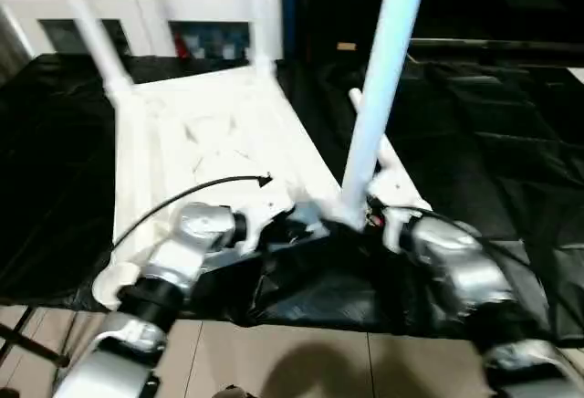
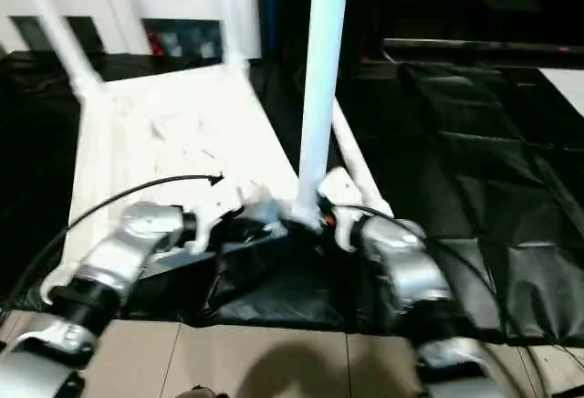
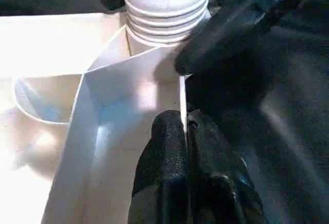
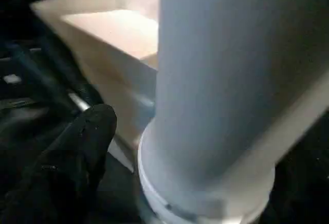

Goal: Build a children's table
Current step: Rotate leg to tighten

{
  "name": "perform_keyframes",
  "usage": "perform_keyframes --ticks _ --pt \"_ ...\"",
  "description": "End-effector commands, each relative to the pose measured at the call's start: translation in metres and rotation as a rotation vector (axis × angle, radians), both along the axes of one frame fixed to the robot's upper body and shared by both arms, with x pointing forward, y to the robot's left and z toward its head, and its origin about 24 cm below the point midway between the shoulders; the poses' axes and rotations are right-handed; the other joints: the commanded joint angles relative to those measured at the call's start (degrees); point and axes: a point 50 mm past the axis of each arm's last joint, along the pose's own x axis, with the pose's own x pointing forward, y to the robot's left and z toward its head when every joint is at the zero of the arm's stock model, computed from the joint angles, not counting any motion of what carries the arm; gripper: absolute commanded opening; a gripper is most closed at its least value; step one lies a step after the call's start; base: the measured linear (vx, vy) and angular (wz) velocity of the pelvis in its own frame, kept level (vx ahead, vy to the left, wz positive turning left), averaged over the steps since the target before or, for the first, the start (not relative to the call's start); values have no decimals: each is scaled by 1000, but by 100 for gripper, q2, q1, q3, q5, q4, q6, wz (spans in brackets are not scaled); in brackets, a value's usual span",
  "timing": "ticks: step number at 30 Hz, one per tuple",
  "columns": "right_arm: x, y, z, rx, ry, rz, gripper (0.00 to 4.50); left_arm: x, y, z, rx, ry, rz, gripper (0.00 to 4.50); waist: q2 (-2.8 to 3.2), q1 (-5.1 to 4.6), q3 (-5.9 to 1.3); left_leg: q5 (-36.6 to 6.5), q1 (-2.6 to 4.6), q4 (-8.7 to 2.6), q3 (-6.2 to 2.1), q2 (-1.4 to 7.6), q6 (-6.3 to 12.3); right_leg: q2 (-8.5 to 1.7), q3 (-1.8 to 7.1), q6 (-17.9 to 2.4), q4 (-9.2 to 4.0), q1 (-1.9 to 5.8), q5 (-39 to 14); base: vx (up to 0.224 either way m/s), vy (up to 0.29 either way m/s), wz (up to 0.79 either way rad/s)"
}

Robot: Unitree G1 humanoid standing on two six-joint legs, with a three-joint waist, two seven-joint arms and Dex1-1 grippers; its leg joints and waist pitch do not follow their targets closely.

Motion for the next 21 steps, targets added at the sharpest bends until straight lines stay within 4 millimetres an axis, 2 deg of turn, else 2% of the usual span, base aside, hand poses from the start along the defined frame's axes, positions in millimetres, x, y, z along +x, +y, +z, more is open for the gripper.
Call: perform_keyframes --ticks 1,3,9,17,20,21 --pt "-5 9 7 32 0 109 391 -3 -12 16 -57 -50 -112 0 -49 -1 -417 -1491 84 -377 -108 350 371 -461 303 -1145 -485 282 -1680 0 0 0" --pt "-7 6 8 29 14 144 372 -4 -8 16 -50 -34 -129 0 -49 30 -420 -1486 100 -378 -105 360 351 -459 305 -1163 -480 263 -1681 0 0 0" --pt "-11 0 10 23 47 219 324 -5 3 17 -37 1 -157 0 -54 64 -428 -1424 82 -368 -105 357 346 -466 295 -1206 -456 272 -1595 0 0 0" --pt "-16 6 6 20 69 247 274 -5 3 17 -46 1 -145 0 -62 116 -434 -1375 86 -367 -111 366 313 -484 297 -1139 -463 267 -1678 0 0 0" --pt "-12 11 3 62 70 161 269 0 -2 17 -58 -33 -87 0 -61 129 -431 -1387 87 -370 -112 368 308 -481 295 -1139 -465 260 -1677 0 0 0" --pt "-6 16 0 73 60 68 268 4 -6 17 -70 -54 -26 0 -61 114 -425 -1402 85 -379 -119 362 245 -483 297 -1126 -469 250 -1735 0 0 0"
